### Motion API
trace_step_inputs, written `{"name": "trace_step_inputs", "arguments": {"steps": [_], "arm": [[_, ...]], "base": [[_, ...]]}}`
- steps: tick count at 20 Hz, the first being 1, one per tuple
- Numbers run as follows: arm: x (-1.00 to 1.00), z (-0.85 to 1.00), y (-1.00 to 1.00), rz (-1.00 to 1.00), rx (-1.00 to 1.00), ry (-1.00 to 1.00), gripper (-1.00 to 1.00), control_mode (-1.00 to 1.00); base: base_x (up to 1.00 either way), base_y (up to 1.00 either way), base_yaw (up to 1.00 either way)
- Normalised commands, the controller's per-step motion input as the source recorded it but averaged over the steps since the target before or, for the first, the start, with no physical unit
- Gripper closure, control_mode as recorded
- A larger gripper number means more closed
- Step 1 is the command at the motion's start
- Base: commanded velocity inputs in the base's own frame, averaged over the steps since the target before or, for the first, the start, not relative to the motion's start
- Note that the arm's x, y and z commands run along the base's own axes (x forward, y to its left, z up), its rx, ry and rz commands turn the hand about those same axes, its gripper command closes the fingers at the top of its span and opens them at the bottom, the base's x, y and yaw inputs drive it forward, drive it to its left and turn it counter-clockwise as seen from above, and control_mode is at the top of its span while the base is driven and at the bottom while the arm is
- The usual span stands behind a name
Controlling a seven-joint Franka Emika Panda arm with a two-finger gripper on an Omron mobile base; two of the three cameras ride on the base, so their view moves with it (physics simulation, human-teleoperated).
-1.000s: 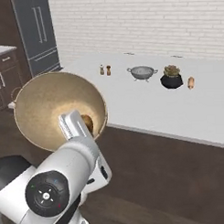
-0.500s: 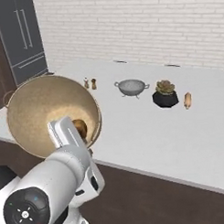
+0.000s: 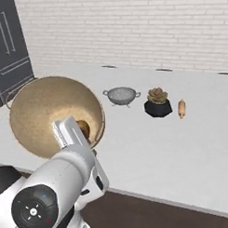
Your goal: Open the cabinet, pick up the bread from the cabinet and place it in the basket. Then move the basket to the dining counter.
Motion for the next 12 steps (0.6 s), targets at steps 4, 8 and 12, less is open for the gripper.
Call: {"name": "trace_step_inputs", "arguments": {"steps": [4,8,12], "arm": [[0.0,0.0,0.0,0.0,0.0,0.0,1.0,1.0],[0.0,0.0,0.0,0.0,0.0,0.0,1.0,1.0],[0.89,-0.07,-0.01,-0.02,0.0,0.01,1.0,-1.0]], "base": [[0.04,0.0,-0.51],[0.33,0.03,-0.39],[0.0,0.0,0.0]]}}
